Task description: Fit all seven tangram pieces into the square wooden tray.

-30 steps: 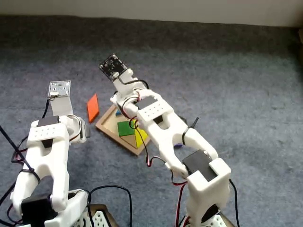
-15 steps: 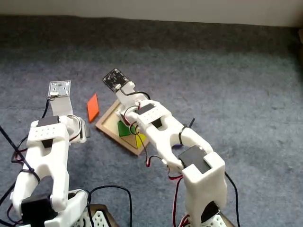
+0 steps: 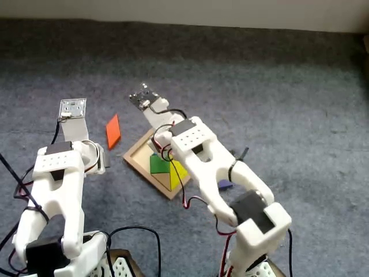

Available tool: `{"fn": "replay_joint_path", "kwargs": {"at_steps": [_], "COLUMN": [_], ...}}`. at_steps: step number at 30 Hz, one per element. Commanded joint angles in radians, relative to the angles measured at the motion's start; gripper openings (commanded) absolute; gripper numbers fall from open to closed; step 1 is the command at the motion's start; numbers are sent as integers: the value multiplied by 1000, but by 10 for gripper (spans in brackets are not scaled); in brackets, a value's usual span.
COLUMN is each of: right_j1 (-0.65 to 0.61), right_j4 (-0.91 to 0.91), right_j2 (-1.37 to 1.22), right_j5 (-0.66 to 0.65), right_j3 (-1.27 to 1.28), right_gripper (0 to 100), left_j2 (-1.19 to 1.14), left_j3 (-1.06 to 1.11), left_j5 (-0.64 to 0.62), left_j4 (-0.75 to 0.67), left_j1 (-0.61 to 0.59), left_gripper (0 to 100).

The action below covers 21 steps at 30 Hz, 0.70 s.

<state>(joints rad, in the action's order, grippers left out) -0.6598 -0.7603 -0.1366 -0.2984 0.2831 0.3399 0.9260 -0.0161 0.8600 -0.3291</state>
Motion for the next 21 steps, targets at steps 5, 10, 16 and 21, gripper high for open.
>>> {"fn": "replay_joint_path", "kwargs": {"at_steps": [5, 10, 16, 21], "right_j1": [10, 65, 196, 197], "right_j4": [-197, -363, -426, -426], "right_j2": [427, 549, 483, 395], "right_j5": [8, 2, -146, -249], "right_j3": [136, 285, 387, 412], "right_gripper": [43, 63, 312, 328], "left_j2": [33, 33, 33, 33], "left_j3": [-4, -4, -4, -4], "left_j5": [-3, -3, -3, -3], "left_j4": [-12, -12, -12, -12], "left_j1": [19, 19, 21, 22], "left_gripper": [231, 231, 231, 231]}}
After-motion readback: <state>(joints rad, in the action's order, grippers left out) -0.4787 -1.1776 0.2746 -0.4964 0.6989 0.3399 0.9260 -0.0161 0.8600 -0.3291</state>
